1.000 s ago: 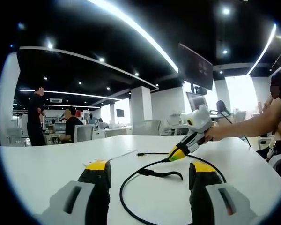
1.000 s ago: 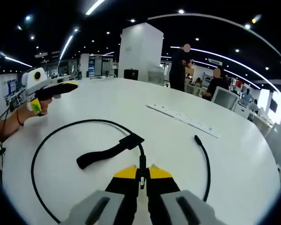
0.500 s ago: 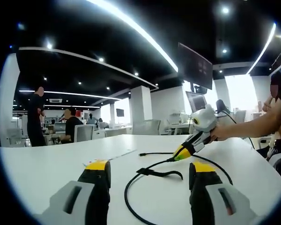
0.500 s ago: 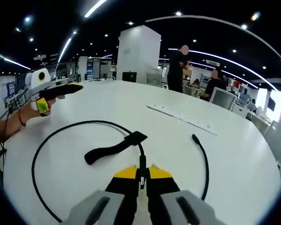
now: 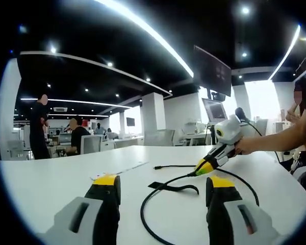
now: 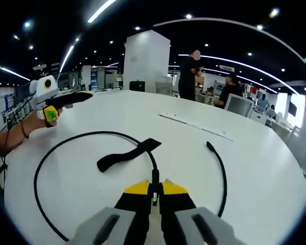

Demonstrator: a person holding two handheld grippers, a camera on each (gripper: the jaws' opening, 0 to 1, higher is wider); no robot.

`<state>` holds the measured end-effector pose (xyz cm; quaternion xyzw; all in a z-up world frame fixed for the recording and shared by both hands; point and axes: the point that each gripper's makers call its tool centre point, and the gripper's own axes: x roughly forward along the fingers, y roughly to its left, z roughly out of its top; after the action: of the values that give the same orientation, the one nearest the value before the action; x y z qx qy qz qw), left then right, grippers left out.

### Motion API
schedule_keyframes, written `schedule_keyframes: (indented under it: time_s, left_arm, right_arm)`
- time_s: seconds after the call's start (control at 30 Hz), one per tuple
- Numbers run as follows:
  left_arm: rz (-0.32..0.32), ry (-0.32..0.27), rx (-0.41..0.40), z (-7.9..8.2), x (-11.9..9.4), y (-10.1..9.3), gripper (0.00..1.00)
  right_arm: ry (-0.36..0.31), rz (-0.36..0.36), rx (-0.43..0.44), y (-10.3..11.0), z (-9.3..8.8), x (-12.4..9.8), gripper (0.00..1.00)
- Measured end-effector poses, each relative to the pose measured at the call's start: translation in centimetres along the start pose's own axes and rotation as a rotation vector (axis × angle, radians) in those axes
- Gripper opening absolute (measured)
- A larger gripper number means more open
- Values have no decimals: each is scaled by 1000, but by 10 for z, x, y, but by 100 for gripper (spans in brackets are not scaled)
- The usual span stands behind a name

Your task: Find the charging cable on the desk, coil it up and secure with Velcro.

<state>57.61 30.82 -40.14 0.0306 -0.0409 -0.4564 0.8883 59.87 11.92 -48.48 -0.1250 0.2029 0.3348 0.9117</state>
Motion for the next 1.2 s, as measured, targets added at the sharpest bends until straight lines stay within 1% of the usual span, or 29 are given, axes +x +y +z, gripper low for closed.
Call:
schedule_keyframes:
  time_s: [0.6, 0.83, 1.2]
  left_arm:
    - [-4, 14, 7, -4, 2, -1, 68]
    - [-3, 20, 11, -6, 3, -1, 68]
    - [-11, 34, 18, -9, 4, -4, 67]
  right_arm:
    - [-6, -1, 11, 8, -12, -10, 8]
    - [-16, -4, 15, 12, -13, -12, 8]
    - [-19, -15, -20, 16, -14, -15, 8]
